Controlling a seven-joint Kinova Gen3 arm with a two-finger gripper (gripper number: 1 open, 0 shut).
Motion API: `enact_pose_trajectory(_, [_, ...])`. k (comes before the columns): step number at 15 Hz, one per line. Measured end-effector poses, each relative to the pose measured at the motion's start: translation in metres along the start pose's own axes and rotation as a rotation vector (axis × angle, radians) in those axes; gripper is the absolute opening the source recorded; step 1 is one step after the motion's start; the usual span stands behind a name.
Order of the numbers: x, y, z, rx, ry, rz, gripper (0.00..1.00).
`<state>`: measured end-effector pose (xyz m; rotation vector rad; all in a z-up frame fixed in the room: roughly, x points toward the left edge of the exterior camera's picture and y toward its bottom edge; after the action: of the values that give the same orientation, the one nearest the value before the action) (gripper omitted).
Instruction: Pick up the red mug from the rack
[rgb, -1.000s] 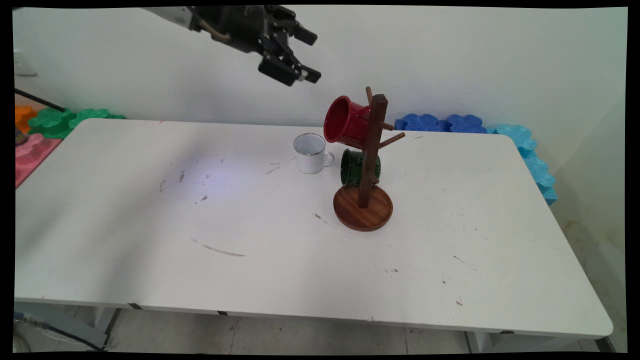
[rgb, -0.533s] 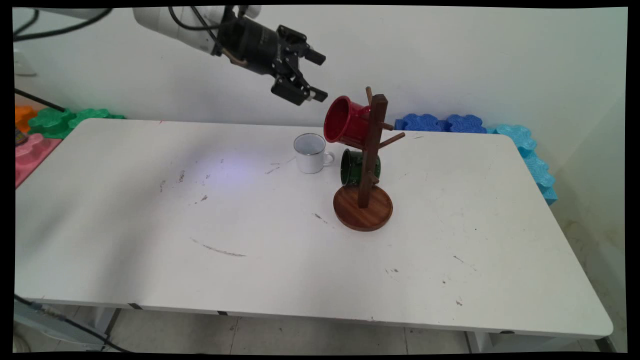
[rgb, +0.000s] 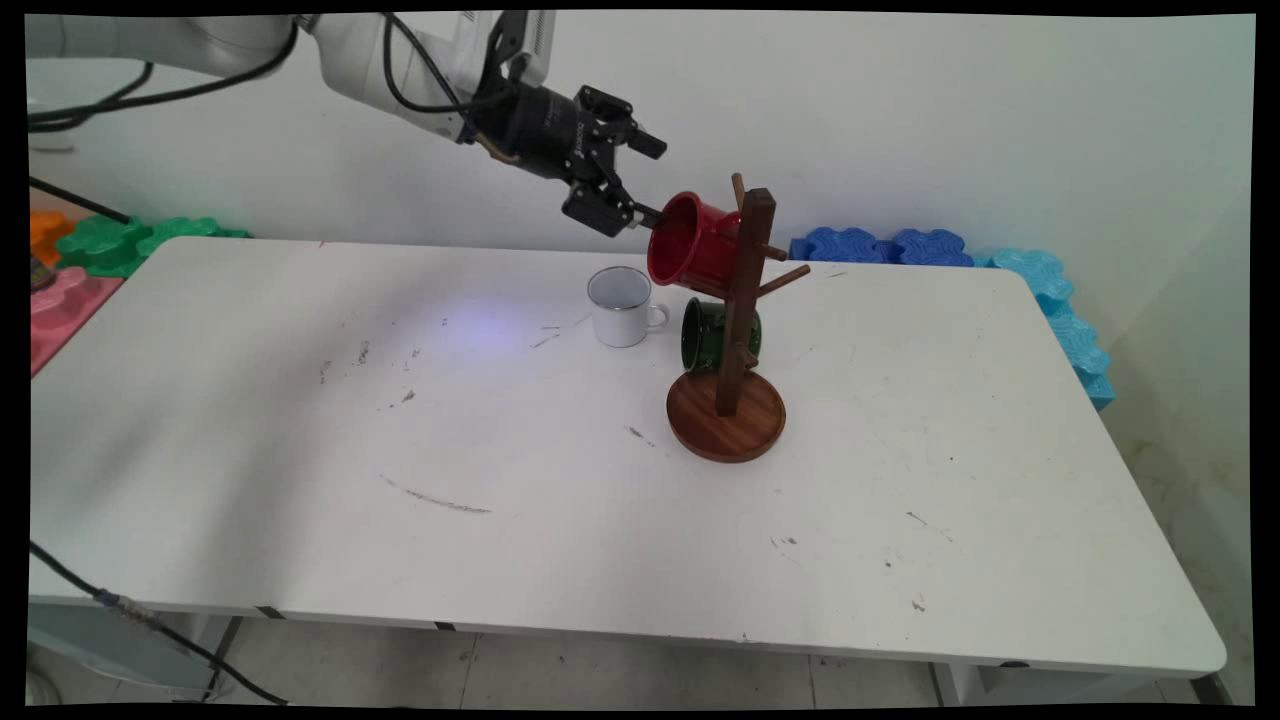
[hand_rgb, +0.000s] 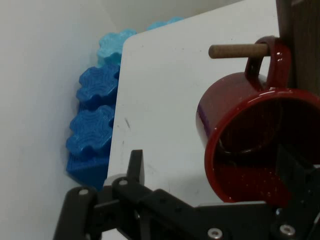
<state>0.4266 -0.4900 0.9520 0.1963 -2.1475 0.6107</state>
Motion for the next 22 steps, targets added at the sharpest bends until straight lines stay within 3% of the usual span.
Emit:
enact_pose_trajectory(13, [-0.008, -0.008, 0.05, -0.024, 0.018, 0.021, 1.0])
enact_pose_trajectory(22, [-0.003, -0.01, 0.067, -0.03, 0.013, 0.031, 1.0])
